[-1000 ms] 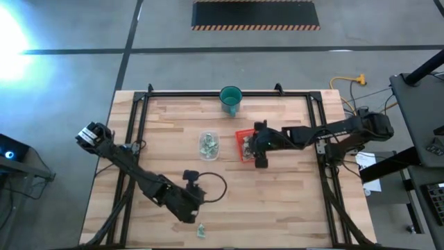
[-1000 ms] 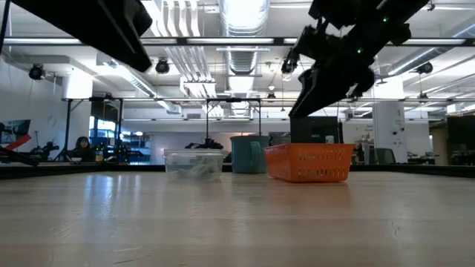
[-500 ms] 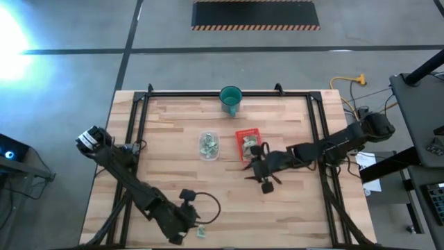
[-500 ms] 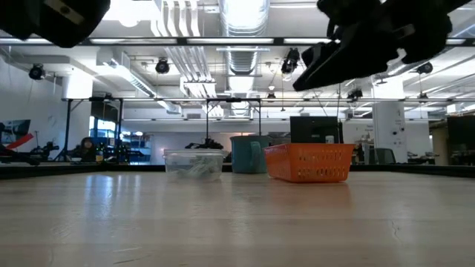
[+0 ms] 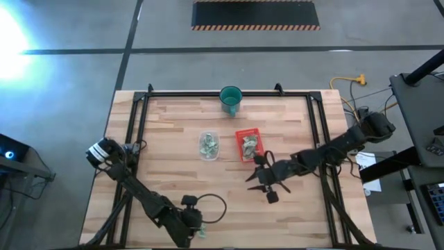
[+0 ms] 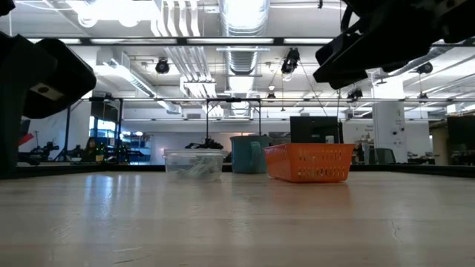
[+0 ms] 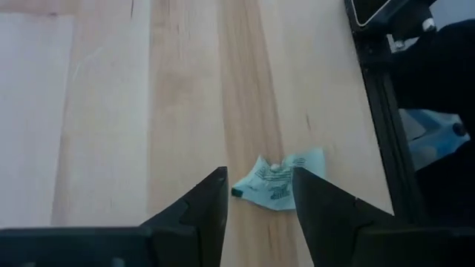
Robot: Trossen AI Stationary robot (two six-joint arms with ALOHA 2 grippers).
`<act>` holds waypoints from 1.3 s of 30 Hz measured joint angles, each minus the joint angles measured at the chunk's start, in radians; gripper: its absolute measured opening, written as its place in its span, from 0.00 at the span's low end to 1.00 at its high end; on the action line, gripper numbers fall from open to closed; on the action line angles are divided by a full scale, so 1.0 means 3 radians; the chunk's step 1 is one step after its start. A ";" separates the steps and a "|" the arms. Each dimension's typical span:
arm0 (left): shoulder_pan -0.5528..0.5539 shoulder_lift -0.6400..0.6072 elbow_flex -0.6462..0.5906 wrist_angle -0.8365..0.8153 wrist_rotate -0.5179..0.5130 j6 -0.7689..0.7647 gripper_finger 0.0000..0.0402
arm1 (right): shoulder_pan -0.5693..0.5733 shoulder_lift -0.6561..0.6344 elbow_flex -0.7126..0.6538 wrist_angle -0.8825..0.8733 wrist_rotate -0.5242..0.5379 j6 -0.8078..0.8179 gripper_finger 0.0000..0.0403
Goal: Pick and place items into bin
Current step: Put the stevia packet into the transparent bin
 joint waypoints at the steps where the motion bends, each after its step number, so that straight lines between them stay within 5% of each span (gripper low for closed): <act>1: 0.0000 0.0008 0.0000 0.0016 0.0002 -0.0016 0.35 | 0.0029 0.0000 0.0000 0.0001 0.0000 0.0002 0.35; 15: 0.0008 0.0111 0.0001 0.0220 0.0003 -0.0101 0.50 | 0.0182 0.0000 -0.0022 0.0005 0.0036 -0.0051 0.33; 39: 0.0003 0.0344 -0.0023 0.0407 0.0030 -0.0069 0.51 | 0.0180 0.0000 -0.0051 0.0004 0.0034 -0.0079 0.31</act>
